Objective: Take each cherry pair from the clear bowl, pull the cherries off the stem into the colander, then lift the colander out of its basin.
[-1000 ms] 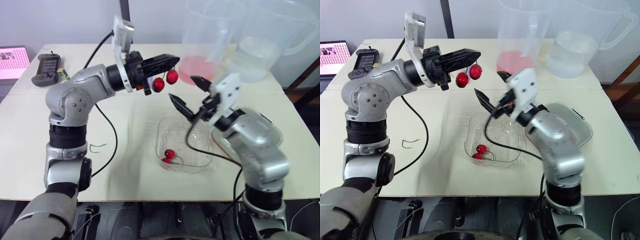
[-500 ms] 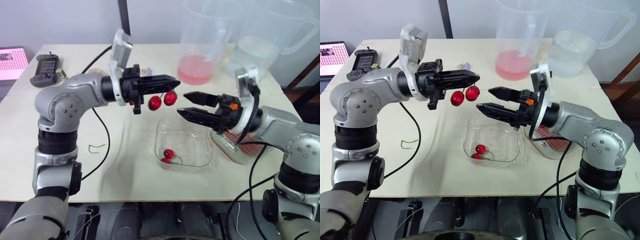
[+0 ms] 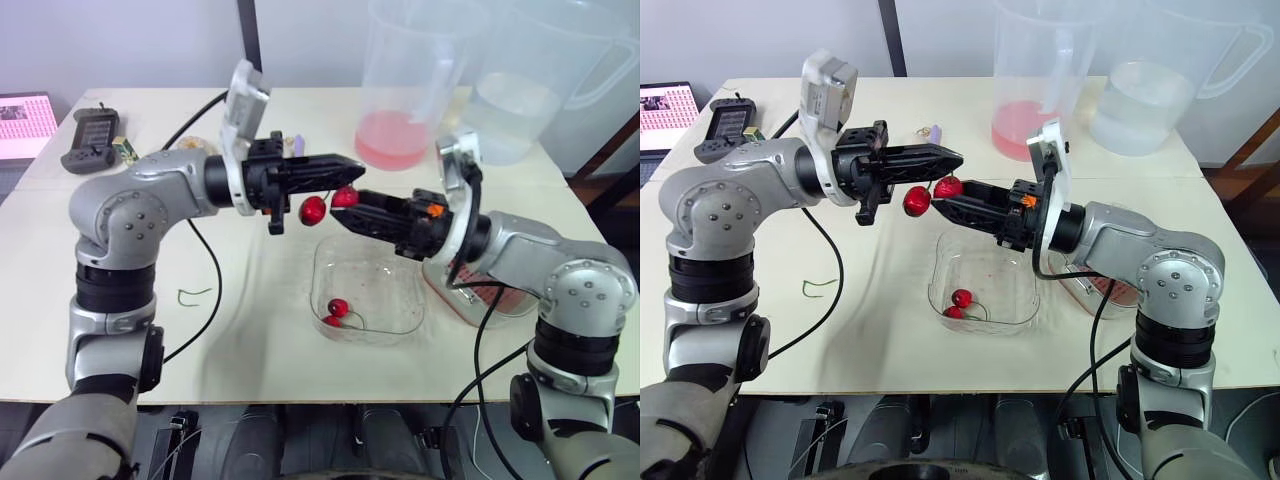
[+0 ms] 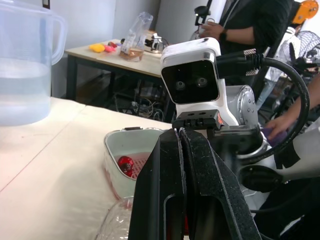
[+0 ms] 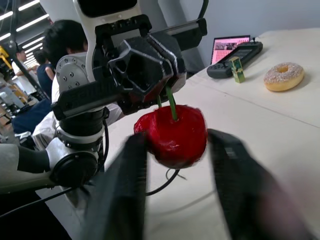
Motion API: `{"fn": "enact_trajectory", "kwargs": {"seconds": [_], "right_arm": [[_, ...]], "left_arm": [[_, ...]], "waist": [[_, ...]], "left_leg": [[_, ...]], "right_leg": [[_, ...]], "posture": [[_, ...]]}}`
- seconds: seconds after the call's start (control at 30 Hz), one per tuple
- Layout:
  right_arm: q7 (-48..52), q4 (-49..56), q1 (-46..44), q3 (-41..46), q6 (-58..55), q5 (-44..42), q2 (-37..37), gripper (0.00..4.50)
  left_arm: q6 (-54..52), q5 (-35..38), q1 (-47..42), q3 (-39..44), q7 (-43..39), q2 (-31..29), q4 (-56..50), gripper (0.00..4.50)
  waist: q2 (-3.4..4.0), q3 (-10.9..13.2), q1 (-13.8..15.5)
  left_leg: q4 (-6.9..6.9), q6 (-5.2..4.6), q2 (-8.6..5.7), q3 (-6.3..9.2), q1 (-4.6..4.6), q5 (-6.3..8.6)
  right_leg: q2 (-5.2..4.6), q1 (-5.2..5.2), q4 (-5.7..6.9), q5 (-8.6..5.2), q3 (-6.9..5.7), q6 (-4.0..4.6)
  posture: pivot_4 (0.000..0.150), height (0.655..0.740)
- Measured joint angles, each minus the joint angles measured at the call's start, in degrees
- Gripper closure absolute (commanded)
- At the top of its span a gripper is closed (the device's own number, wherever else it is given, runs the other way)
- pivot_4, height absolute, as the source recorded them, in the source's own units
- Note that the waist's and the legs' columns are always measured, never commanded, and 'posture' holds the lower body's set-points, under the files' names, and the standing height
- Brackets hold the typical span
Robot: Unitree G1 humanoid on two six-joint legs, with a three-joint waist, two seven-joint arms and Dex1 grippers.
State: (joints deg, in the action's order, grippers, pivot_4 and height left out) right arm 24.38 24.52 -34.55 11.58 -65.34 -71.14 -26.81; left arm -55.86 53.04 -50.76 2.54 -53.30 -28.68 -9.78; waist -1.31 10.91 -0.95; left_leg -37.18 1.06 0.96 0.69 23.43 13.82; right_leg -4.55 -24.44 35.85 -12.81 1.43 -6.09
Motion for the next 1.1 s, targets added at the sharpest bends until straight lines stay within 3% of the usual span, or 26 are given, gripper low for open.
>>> {"fn": "enact_trajectory", "kwargs": {"seconds": [0.73,0.93,1.1], "right_arm": [[-0.51,1.2,5.05,-4.68,0.99,-1.65,-6.39,3.22],[1.58,2.46,8.45,-2.05,1.03,-2.22,-12.9,3.22],[8.38,1.07,12.98,4.19,2.19,2.26,-26.46,3.22]], "left_arm": [[0.68,0.04,0.09,0.03,0.84,0.6,0.19,4.5],[1.19,0.06,0.08,0.02,0.83,0.82,0.27,4.5],[1.49,-0.02,0.18,0.04,0.63,1.14,0.7,4.5]], "waist": [[-0.01,0.0,0.08],[-0.01,0.01,0.17],[-0.06,0.03,0.39]], "left_leg": [[0.0,0.0,0.0,-0.01,0.03,0.0],[0.02,0.0,0.0,-0.02,0.12,0.0],[-0.01,0.0,-0.03,-0.06,0.16,0.0]], "right_leg": [[0.0,0.0,-0.1,-0.01,0.0,0.03],[0.0,0.01,-0.31,-0.01,0.0,0.03],[-0.05,0.09,-0.51,0.0,0.01,0.03]], "posture": [[0.15,0.74],[0.15,0.74],[0.15,0.74]]}}
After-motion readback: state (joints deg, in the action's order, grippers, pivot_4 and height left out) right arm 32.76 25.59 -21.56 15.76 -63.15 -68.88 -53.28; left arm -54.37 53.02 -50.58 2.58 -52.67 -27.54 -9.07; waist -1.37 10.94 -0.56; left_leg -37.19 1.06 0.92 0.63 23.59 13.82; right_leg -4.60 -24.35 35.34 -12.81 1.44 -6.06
